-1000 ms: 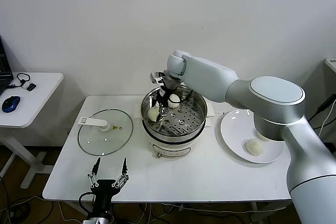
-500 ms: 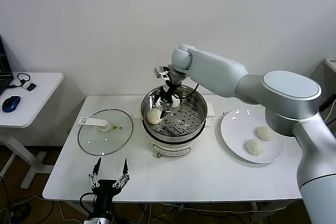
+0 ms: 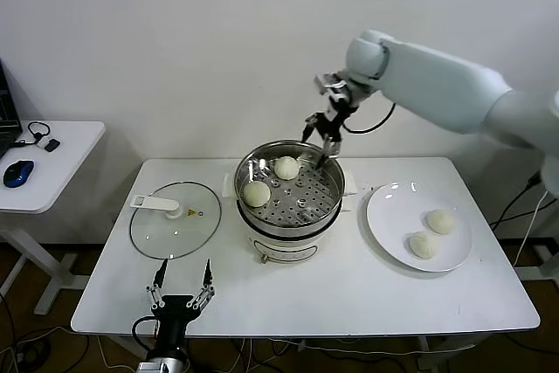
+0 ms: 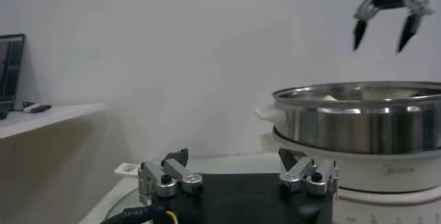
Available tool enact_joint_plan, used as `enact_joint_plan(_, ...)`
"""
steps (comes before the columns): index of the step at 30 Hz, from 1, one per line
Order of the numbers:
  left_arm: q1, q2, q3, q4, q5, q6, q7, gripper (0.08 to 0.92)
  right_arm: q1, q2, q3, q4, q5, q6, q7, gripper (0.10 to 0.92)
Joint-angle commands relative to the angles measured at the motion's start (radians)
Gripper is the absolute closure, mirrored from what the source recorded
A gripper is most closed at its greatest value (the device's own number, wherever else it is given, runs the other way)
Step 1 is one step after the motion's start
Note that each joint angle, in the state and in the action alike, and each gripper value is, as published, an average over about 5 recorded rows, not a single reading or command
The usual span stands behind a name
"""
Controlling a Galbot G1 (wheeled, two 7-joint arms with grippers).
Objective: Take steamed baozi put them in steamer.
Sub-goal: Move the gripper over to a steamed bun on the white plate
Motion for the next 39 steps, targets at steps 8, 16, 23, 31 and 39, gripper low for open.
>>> enact_joint_plan(8, 0.023, 0.004, -0.001, -0.001, -0.008, -0.008, 0.002, 0.177, 0.02, -0.421, -0.058, 0.21, -0.138, 0.044, -0.058, 0.203)
enact_joint_plan(16, 0.029, 0.008, -0.012, -0.007, -0.019, -0.011, 0.003, 0.177, -0.141, -0.525, -0.003, 0.208, -0.239, 0.049, -0.069, 0.203)
enact_joint_plan(23, 0.034, 0.009, -0.015, -0.008, -0.02, -0.012, 0.004, 0.177, -0.307, -0.54, 0.124, 0.175, -0.337, 0.064, -0.07, 0.203)
enact_joint_plan(31, 0.033, 0.007, -0.017, -0.006, -0.022, -0.012, 0.003, 0.177, -0.489, -0.487, 0.26, 0.103, -0.425, 0.073, -0.061, 0.203)
enact_joint_plan(39, 0.03, 0.004, -0.011, 0.005, -0.017, -0.013, 0.002, 0.177, -0.569, -0.412, 0.301, 0.038, -0.486, 0.07, -0.032, 0.203)
